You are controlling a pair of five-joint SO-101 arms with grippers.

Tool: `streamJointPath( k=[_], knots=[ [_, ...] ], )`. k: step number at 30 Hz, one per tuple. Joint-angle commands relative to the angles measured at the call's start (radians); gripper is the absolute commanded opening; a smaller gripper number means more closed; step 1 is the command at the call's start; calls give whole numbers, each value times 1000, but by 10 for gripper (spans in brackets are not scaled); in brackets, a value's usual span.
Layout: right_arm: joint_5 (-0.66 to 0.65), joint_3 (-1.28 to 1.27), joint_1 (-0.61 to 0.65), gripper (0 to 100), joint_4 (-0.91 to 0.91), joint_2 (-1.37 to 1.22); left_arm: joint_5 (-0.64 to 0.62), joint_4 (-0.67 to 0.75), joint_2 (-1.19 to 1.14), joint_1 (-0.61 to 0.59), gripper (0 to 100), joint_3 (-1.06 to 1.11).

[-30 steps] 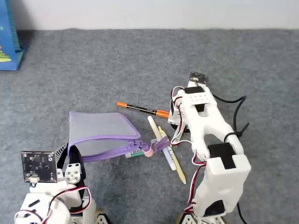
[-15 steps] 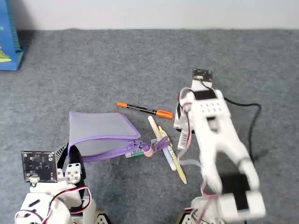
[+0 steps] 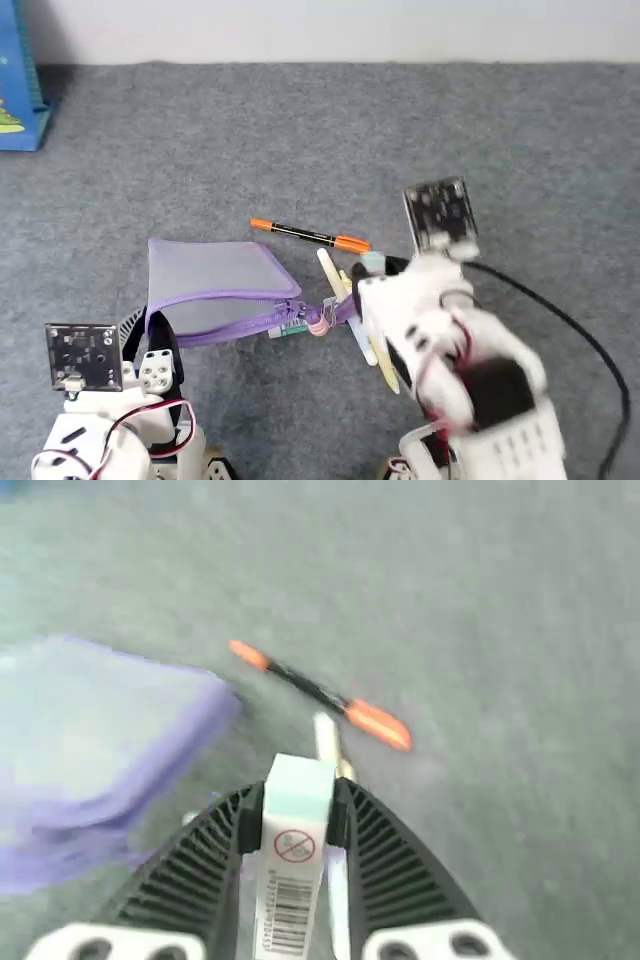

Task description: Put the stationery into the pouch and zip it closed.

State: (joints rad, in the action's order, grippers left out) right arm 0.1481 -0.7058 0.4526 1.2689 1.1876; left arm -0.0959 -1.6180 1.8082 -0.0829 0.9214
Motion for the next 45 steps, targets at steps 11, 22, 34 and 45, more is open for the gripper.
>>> streamJointPath(
  k=[11,22,34,45],
  knots=[
    [-12,-20,412,7,-191,300,-15,28,11,-5,12,-5],
    [-249,-316,575,7,-676,305,-15,28,11,-5,12,-2],
    [-278,-543,581,7,-1003,294,-15,28,11,-5,12,-2],
    [-362,-738,579,8,-1236,294,-15,28,11,-5,12,-2]
  ],
)
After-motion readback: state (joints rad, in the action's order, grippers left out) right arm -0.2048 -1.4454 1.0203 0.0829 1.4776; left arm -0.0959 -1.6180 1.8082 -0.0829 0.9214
